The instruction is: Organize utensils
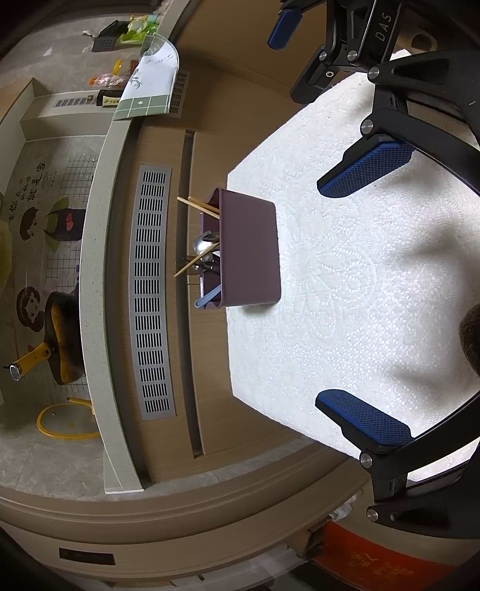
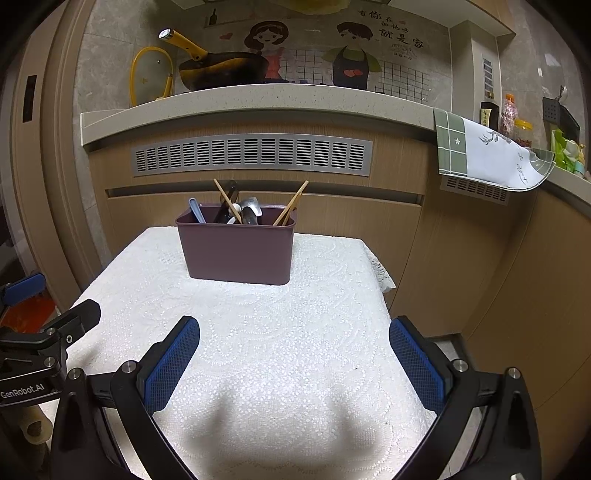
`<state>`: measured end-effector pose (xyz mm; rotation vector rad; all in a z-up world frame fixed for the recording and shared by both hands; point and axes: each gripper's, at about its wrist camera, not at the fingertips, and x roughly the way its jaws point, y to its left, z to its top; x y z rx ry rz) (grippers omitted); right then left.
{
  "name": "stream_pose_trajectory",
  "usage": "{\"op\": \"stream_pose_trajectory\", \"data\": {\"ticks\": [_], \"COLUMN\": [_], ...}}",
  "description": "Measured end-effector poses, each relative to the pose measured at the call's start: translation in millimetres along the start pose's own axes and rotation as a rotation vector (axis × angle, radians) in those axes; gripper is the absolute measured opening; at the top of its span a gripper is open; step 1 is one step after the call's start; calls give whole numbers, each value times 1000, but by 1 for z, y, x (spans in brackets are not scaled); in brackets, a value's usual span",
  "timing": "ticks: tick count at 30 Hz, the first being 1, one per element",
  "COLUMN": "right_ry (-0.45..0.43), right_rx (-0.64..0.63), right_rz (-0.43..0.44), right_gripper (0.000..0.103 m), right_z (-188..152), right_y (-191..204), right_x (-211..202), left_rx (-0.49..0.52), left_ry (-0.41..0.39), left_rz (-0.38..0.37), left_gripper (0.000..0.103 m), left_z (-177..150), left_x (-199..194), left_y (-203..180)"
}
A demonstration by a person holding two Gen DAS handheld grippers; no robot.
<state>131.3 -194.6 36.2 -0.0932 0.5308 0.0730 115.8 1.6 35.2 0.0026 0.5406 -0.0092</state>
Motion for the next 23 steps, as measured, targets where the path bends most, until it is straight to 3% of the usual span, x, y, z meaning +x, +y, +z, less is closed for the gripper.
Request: {"op": "stream_pose_trajectory", "data": {"ticks": [23], "right_ry": [6], "right_rx": [11], "right_rz": [12], "right_gripper": [102], "right_z": [-1], "right_y": [-2], "right_x": [1], "left_rx": [9], "left_ry": [-1], "left_rz": [18], "left_gripper": [103], "left_z": [0], "left_x": [-1], "left_y": [2]}}
